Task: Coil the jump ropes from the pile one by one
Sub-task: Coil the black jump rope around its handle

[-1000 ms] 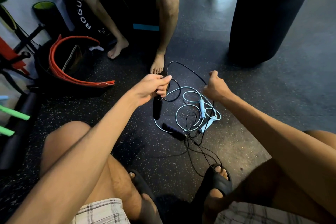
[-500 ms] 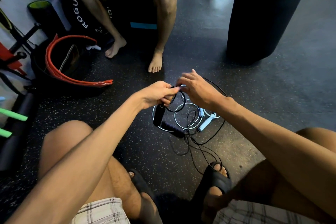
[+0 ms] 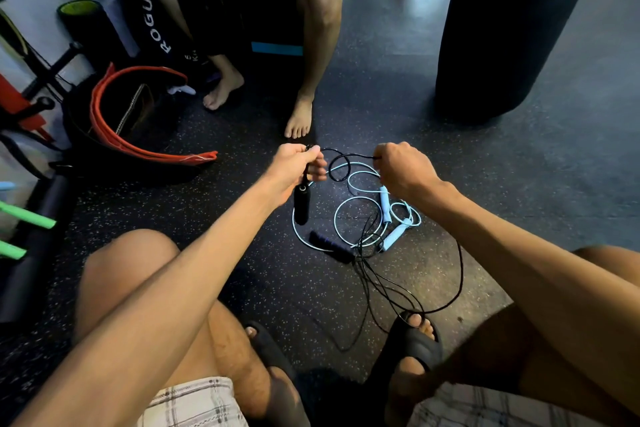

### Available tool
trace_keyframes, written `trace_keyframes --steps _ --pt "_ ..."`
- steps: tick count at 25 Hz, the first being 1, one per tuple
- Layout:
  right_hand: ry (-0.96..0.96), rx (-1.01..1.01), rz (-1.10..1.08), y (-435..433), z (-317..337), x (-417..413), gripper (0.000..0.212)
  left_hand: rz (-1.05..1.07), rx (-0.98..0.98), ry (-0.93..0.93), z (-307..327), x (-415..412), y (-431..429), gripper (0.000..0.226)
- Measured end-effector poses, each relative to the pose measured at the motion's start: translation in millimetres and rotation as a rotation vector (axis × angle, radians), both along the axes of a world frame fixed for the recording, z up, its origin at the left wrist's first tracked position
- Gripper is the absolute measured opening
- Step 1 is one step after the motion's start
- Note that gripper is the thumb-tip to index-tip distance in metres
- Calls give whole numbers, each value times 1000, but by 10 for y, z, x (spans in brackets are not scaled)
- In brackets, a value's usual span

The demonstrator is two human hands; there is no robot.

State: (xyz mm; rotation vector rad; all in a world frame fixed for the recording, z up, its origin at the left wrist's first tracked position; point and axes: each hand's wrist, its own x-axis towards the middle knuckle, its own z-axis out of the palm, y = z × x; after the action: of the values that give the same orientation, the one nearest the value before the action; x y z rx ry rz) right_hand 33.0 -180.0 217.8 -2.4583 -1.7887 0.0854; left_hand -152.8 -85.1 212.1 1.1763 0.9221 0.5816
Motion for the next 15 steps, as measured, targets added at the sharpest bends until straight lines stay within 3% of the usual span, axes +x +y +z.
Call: trace_keyframes --steps 2,7,9,12,15 --pt "-2 13 -21 1 17 40 12 13 -25 3 -20 -1 7 25" --pt "32 -9 -4 -16 -54 111 10 -67 -282 -220 77 -84 126 30" --pt "72 -46 91 -9 -61 78 12 -130 -342 -305 101 -103 114 31" --pt "165 -61 304 -19 -37 -35 11 -58 -404 -384 103 -63 97 32" --pt "193 81 430 -18 10 -122 21 86 -288 -357 71 -30 108 33"
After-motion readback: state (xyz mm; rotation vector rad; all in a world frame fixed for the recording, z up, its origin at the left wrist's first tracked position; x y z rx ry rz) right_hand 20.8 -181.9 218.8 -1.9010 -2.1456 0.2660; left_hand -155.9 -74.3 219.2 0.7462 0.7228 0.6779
